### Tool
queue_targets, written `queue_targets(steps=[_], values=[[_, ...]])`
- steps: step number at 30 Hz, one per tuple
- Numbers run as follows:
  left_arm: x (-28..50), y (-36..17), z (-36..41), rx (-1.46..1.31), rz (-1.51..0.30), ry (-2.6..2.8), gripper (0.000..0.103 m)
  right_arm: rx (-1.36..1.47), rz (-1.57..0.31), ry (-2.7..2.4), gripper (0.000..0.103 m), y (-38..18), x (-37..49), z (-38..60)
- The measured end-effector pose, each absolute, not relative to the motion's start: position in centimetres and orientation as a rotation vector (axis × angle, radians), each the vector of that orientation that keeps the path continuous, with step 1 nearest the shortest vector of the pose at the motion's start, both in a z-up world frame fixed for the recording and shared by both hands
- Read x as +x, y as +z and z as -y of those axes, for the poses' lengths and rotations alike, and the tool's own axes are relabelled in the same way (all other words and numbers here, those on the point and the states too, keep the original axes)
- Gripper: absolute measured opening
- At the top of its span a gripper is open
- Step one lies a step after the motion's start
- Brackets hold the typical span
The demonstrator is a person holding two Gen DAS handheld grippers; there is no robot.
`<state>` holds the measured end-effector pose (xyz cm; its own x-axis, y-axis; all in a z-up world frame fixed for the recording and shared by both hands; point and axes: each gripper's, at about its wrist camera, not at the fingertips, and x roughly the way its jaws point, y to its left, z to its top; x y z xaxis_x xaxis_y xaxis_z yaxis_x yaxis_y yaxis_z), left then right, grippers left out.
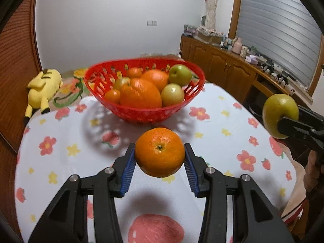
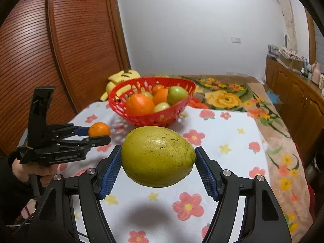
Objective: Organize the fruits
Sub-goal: 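Lift and carry the tangerine and pomelo over the red basket with both grippers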
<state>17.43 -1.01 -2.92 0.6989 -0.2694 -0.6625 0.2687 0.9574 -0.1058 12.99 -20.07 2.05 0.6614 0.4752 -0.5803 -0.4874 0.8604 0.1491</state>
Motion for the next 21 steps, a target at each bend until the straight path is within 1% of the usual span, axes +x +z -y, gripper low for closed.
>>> queue_targets(steps=[10,21], values=[[15.9,0.2,0.2,0.001,-0.655,-0.286,0.044,-0.025,-0.616,0.556,0.073,3.3,12.4,19.2],[15.7,2.0,-0.7,-0.003,-0.6,-0.257,0.044,-0.034,-0.595,0.566,0.073,4.1,12.9,18.1]])
